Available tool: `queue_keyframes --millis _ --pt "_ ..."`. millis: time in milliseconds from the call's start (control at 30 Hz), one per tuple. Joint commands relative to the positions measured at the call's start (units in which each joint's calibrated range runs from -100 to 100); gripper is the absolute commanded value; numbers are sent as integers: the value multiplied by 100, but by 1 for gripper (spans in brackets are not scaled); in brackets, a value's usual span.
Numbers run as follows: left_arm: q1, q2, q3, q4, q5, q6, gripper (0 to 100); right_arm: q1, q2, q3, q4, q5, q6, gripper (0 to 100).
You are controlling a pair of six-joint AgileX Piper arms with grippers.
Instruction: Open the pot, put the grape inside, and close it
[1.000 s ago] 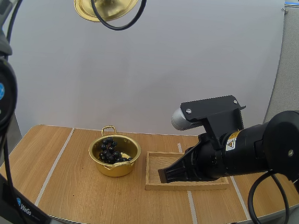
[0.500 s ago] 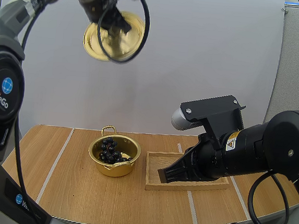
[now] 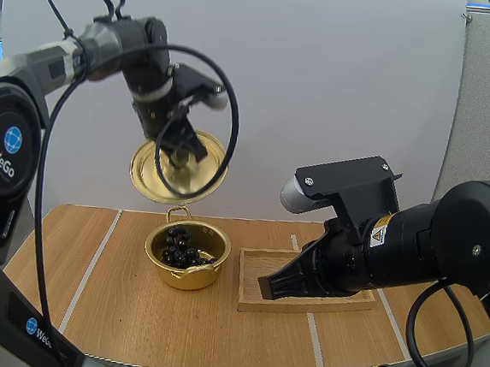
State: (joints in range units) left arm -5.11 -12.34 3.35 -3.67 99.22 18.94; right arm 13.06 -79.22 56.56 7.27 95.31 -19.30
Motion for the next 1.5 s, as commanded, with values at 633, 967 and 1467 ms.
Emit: queue_keyframes --millis 633,967,1467 --pt "-20 1743 1512 -6 -2600 -10 0 -21 -20 14 15 -100 25 0" --pt "-20 1771 1512 -59 -2683 -10 0 -21 -20 14 15 -100 25 0" --pt "-20 2066 1512 -76 -2618 -23 0 -21 -20 14 15 -100 25 0"
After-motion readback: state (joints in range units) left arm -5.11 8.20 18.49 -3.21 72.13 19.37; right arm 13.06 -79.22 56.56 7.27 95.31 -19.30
